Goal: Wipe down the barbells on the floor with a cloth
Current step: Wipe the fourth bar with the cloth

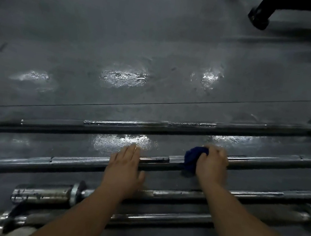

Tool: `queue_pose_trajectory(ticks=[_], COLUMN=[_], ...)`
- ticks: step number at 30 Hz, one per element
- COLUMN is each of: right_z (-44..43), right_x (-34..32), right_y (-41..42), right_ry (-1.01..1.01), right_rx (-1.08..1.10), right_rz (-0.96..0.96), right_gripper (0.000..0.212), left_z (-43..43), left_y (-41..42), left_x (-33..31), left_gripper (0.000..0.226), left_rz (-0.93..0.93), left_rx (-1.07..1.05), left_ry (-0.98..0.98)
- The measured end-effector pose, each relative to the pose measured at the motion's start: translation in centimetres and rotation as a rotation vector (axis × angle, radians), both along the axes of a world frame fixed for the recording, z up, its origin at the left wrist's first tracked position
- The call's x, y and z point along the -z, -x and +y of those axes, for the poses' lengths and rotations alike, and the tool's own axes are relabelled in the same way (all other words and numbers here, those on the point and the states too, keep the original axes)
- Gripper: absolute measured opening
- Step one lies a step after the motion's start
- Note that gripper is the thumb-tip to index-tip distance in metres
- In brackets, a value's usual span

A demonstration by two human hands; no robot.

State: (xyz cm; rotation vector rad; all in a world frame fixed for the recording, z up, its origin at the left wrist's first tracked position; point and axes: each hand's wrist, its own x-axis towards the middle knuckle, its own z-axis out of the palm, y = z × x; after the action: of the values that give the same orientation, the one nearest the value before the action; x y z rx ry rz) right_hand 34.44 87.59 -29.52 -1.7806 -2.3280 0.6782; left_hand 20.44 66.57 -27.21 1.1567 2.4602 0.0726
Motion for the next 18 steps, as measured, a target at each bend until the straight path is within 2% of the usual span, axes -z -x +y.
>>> queue_pose_trajectory(ticks=[3,5,7,8,11,12,13,16,17,18], right_z=[-3.7,-6.6,-6.0,-4.4,-0.6,-1.2,-2.6,-6.6,-5.7,-4.0], right_x=[1.6,2.8,3.7,3.7,3.7,3.6,3.7,4.1,4.1,4.1], right_y=[2.8,4.5,4.2,3.3,0.3,0.5,1.4,3.3,3.1,2.7], right_ry=[-0.086,-0.141,-0.186,-0.206,-0.249,-0.245,-0.239,-0.213,-0.193,-0.18], right_rx=[-0.129,-0.373,-0.595,-0.589,-0.161,-0.096,-0.13,-0.573,-0.656,-0.635], right_rz=[-0.084,-0.032,-0.053,-0.079,-0.136,-0.132,-0.096,0.022,0.006,-0.022], right_gripper=[0.025,0.024,0.026,0.027,0.024,0.021,0.021,0.032,0.033,0.032], left_z=[-1.1,-1.6,-1.9,-2.0,-2.0,-1.9,-1.9,-2.4,-2.5,-2.6], left_y=[1.4,1.7,1.4,1.1,0.5,0.4,0.2,-0.2,-0.2,-0.2], left_x=[1.4,2.8,4.1,4.5,5.0,5.2,5.4,5.6,5.6,5.5], left_gripper=[0.076,0.076,0.077,0.078,0.076,0.074,0.071,0.071,0.072,0.073], left_rz=[0.021,0.024,0.037,0.048,0.081,0.094,0.101,0.104,0.106,0.103], left_rx=[0.008,0.015,0.002,-0.014,-0.067,-0.08,-0.094,-0.099,-0.092,-0.09], left_ry=[0.024,0.04,0.041,0.039,-0.024,-0.049,-0.067,-0.088,-0.078,-0.07])
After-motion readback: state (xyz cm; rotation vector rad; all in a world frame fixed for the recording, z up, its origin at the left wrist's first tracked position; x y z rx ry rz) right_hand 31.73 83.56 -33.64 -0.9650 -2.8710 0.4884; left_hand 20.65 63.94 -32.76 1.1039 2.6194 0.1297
